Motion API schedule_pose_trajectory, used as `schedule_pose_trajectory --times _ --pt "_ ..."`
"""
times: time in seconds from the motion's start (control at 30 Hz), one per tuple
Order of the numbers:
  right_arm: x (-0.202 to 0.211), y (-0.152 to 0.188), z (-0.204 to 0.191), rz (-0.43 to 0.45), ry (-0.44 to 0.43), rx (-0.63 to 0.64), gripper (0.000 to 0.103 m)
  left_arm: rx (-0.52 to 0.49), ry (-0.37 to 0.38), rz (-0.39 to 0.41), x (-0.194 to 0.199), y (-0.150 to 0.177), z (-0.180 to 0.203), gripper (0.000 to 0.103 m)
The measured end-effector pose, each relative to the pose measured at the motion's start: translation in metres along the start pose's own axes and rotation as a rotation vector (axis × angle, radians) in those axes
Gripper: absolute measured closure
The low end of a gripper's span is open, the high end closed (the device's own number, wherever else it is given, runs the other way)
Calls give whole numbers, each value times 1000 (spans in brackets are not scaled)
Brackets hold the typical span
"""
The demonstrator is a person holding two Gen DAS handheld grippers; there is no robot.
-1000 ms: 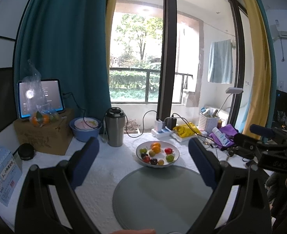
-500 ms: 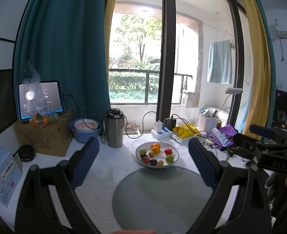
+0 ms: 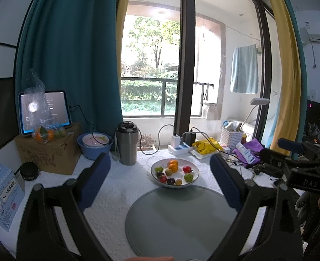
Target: Organize fruits
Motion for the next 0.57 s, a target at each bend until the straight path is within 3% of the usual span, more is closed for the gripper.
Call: schedule_pose_trajectory --times 0.57 --pt "2 -2 0 8 1 11 17 -13 30 14 1 -7 12 9"
Point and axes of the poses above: each gripper's, at about its wrist camera, not at the fingertips, and x roughly against the way its jaws point, z to its right, y to its underside, the point moved 3 cm from there along -x, roughly the way its jaws point, and after that the axes turned 7 degrees about -x, right-handed, at the moved point
